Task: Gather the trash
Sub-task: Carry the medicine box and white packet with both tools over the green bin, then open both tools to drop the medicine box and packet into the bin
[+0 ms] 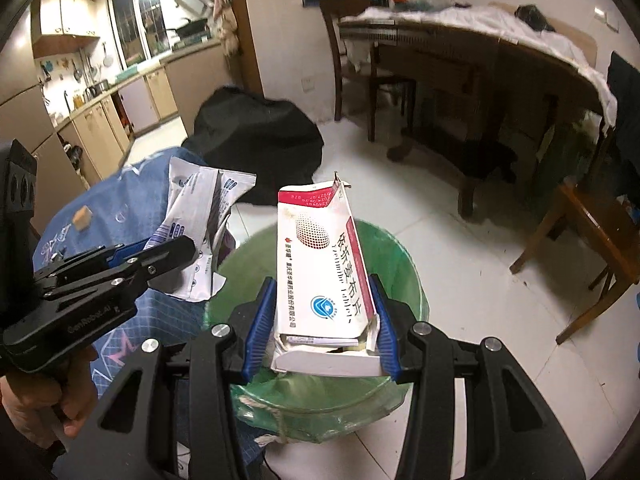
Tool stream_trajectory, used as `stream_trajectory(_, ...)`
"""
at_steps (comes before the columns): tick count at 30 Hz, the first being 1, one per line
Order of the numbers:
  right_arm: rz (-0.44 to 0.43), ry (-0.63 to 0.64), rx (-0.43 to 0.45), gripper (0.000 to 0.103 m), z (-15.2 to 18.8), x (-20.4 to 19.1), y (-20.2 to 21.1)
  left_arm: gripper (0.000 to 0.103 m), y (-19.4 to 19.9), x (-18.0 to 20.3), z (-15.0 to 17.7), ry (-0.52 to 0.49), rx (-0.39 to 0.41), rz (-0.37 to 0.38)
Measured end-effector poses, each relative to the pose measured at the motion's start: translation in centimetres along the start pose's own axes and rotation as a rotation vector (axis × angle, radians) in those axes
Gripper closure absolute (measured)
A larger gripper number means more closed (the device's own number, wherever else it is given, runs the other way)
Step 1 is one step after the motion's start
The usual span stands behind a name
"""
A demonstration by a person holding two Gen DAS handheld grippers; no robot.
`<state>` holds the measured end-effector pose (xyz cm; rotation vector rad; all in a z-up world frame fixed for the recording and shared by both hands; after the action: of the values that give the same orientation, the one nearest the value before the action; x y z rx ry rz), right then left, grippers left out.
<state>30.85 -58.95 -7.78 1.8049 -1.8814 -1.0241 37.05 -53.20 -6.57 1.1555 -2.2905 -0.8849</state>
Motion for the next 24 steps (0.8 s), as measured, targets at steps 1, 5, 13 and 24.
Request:
stream_trajectory(1,0.001,-0.004,-0.016,0.059,0.1,0.3,-0.5,0.078,-0.6,0.1,0.1,-0.002,-0.005,-0.002)
stream_trajectory(5,0.003,-0.022,-0.058,0.059,0.3,1.6,-1.7,0.078,-2.9,0.1,0.4,-0.013,-0.029,-0.012)
stream_trajectory(13,0.013,-0.041,-0.100,0.059,0.8,3.1,-3.2,0.078,-6.4,0.2,1.5,-0.033,-0.057,-0.030)
stream_trajectory(24,0.019,-0.042,-0.106,0.059,0.4,3.7,-3.9,0.078,-8.1,0.2,2.2,-0.046,-0.069,-0.045)
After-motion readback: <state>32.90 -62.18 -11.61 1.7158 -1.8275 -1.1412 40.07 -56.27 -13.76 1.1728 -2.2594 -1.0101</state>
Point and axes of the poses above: each gripper's, at about its wrist camera, not at the fingertips, and y roughly against the way its jaws point, x to its right, z to its underside, the point moved 8 cm from there along -y, roughly the way its jaws point, and after that the axes turned 14 degrees about -z, right-handed, at the moved point
